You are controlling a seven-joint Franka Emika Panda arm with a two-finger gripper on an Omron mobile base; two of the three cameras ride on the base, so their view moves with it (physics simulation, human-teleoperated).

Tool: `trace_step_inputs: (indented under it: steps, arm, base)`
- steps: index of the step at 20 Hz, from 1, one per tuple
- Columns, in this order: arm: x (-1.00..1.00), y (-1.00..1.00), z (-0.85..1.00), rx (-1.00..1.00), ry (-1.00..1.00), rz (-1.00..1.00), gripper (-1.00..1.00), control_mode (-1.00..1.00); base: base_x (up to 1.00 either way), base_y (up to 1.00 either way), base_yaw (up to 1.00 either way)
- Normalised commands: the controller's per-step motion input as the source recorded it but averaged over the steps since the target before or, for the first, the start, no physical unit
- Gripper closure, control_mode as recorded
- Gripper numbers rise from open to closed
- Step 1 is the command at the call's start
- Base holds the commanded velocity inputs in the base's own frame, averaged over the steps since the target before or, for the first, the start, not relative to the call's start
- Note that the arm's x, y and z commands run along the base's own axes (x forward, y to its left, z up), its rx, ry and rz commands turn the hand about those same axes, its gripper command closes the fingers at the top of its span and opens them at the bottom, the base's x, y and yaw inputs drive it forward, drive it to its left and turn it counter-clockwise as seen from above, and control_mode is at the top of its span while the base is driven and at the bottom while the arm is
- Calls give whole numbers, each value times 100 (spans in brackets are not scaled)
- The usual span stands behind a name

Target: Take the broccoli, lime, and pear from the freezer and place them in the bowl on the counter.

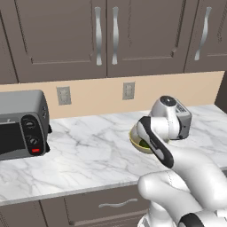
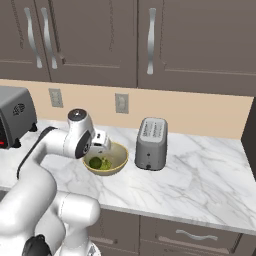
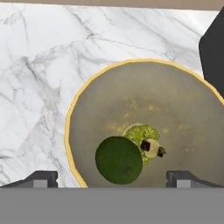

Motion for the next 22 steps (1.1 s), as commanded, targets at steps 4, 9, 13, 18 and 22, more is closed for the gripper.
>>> trace_step_inputs:
  steps: [4, 9, 13, 18, 22]
  arm:
    - [-36, 0, 28, 0, -3, -6, -100, -100]
    - [-35, 0, 40, 0, -1, -5, -100, -100]
    - [-31, 2, 48, 0, -1, -2, -100, -100]
    - [-38, 0, 55, 0, -2, -1, -100, -100]
    - [-54, 0, 62, 0, 0, -2, -100, -100]
  base:
    - [0, 0, 0]
    - [0, 0, 0]
    - [0, 0, 0]
    - [0, 0, 0]
    - [0, 0, 0]
